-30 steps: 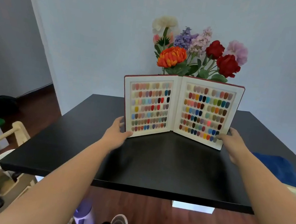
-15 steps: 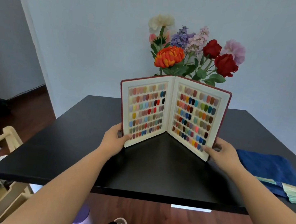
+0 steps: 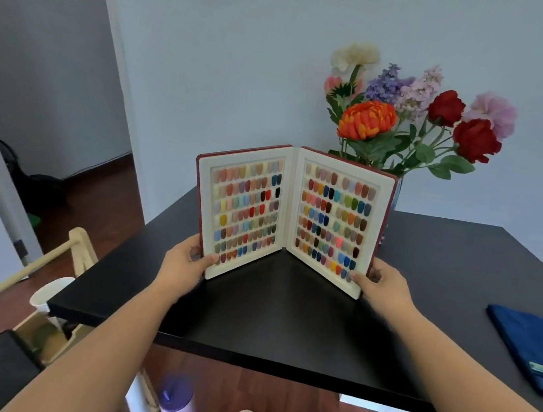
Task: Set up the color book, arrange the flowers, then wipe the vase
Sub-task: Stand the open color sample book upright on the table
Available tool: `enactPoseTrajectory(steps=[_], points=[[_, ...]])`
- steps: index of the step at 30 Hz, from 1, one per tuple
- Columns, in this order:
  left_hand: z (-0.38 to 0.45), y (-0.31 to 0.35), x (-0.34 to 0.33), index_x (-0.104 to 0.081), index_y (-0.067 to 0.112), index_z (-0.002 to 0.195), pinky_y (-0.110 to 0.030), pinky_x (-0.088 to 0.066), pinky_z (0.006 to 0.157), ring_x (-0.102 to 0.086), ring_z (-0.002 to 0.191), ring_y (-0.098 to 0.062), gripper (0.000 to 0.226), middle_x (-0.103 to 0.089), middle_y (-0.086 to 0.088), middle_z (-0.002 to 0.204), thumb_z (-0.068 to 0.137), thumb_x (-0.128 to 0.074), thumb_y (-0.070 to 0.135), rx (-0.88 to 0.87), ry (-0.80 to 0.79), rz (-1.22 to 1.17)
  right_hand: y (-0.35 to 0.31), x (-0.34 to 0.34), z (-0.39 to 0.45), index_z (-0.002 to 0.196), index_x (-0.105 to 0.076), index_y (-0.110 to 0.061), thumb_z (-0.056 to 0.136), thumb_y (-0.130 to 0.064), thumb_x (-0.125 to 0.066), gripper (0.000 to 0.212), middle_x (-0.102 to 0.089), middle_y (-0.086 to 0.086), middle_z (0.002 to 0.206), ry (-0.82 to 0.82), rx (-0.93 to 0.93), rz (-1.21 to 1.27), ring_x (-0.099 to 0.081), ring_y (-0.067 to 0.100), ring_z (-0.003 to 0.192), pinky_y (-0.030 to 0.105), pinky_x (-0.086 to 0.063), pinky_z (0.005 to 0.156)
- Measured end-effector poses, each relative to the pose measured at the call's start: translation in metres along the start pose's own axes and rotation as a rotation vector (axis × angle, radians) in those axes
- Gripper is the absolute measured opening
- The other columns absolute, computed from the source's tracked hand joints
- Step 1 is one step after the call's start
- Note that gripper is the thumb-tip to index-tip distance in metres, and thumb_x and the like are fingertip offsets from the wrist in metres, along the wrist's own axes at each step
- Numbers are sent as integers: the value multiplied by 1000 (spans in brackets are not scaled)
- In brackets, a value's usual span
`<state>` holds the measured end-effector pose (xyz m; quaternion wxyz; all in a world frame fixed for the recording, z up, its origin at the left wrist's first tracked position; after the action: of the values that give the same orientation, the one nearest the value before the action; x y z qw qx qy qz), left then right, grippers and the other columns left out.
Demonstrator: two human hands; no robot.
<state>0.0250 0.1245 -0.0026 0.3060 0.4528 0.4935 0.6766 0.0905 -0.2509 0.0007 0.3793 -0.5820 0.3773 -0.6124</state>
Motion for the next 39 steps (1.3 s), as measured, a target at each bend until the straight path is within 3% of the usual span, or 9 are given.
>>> enactPoseTrajectory(steps=[5,13,20,29,33,39], points=[[21,-15,23,-58,41,115,-44,-53,92,-65,103,-11,36,-68,9,117,89,-68,18,-2,56,0,-17,-43,29,127,-57,-25,87,-29,-67,42,-65,-1,118,-1,54,-40,-56,13,93,39,-49,89],[76,-24,23,-55,34,128,-49,-52,93,-64,108,-15,41,-67,6,121,91,-65,20,22,130,46,-27,-95,98,125,-56,-24,89,-33,-64,38,-66,0,115,57,108,-105,-55,12,90,35,-51,86],[145,-31,13,-55,41,120,-47,-53,93,-64,106,-14,36,-68,7,118,91,-66,21,20,143,46,-27,-129,165,120,-56,-26,89,-36,-62,32,-66,-2,109,97,195,-113,-55,9,86,26,-48,73],[207,-39,12,-55,34,128,-46,-52,95,-64,108,-16,41,-67,5,120,91,-66,22,38,184,59,-32,-152,223,121,-56,-27,89,-34,-63,34,-66,-3,115,75,163,-89,-58,12,95,34,-51,82],[221,-38,8,-53,31,133,-48,-50,97,-62,111,-19,44,-65,2,125,91,-65,21,34,177,55,-32,-158,230,121,-57,-27,89,-30,-64,33,-66,-4,114,70,174,-47,-59,12,100,28,-47,80],[245,-39,4,-51,30,134,-51,-50,97,-61,114,-21,45,-64,1,126,91,-65,21,55,155,54,-37,-166,250,124,-55,-26,89,-28,-64,36,-65,-1,119,66,144,-50,-60,18,108,35,-49,89]])
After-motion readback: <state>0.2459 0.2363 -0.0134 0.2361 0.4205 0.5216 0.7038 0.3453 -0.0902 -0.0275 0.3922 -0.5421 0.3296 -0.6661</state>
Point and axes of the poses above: each hand's wrist, its own z-axis towards the middle knuckle, its own x-axis out of the back of the hand, y = z × x, the point moved 6 cm from there along z, towards the middle knuckle
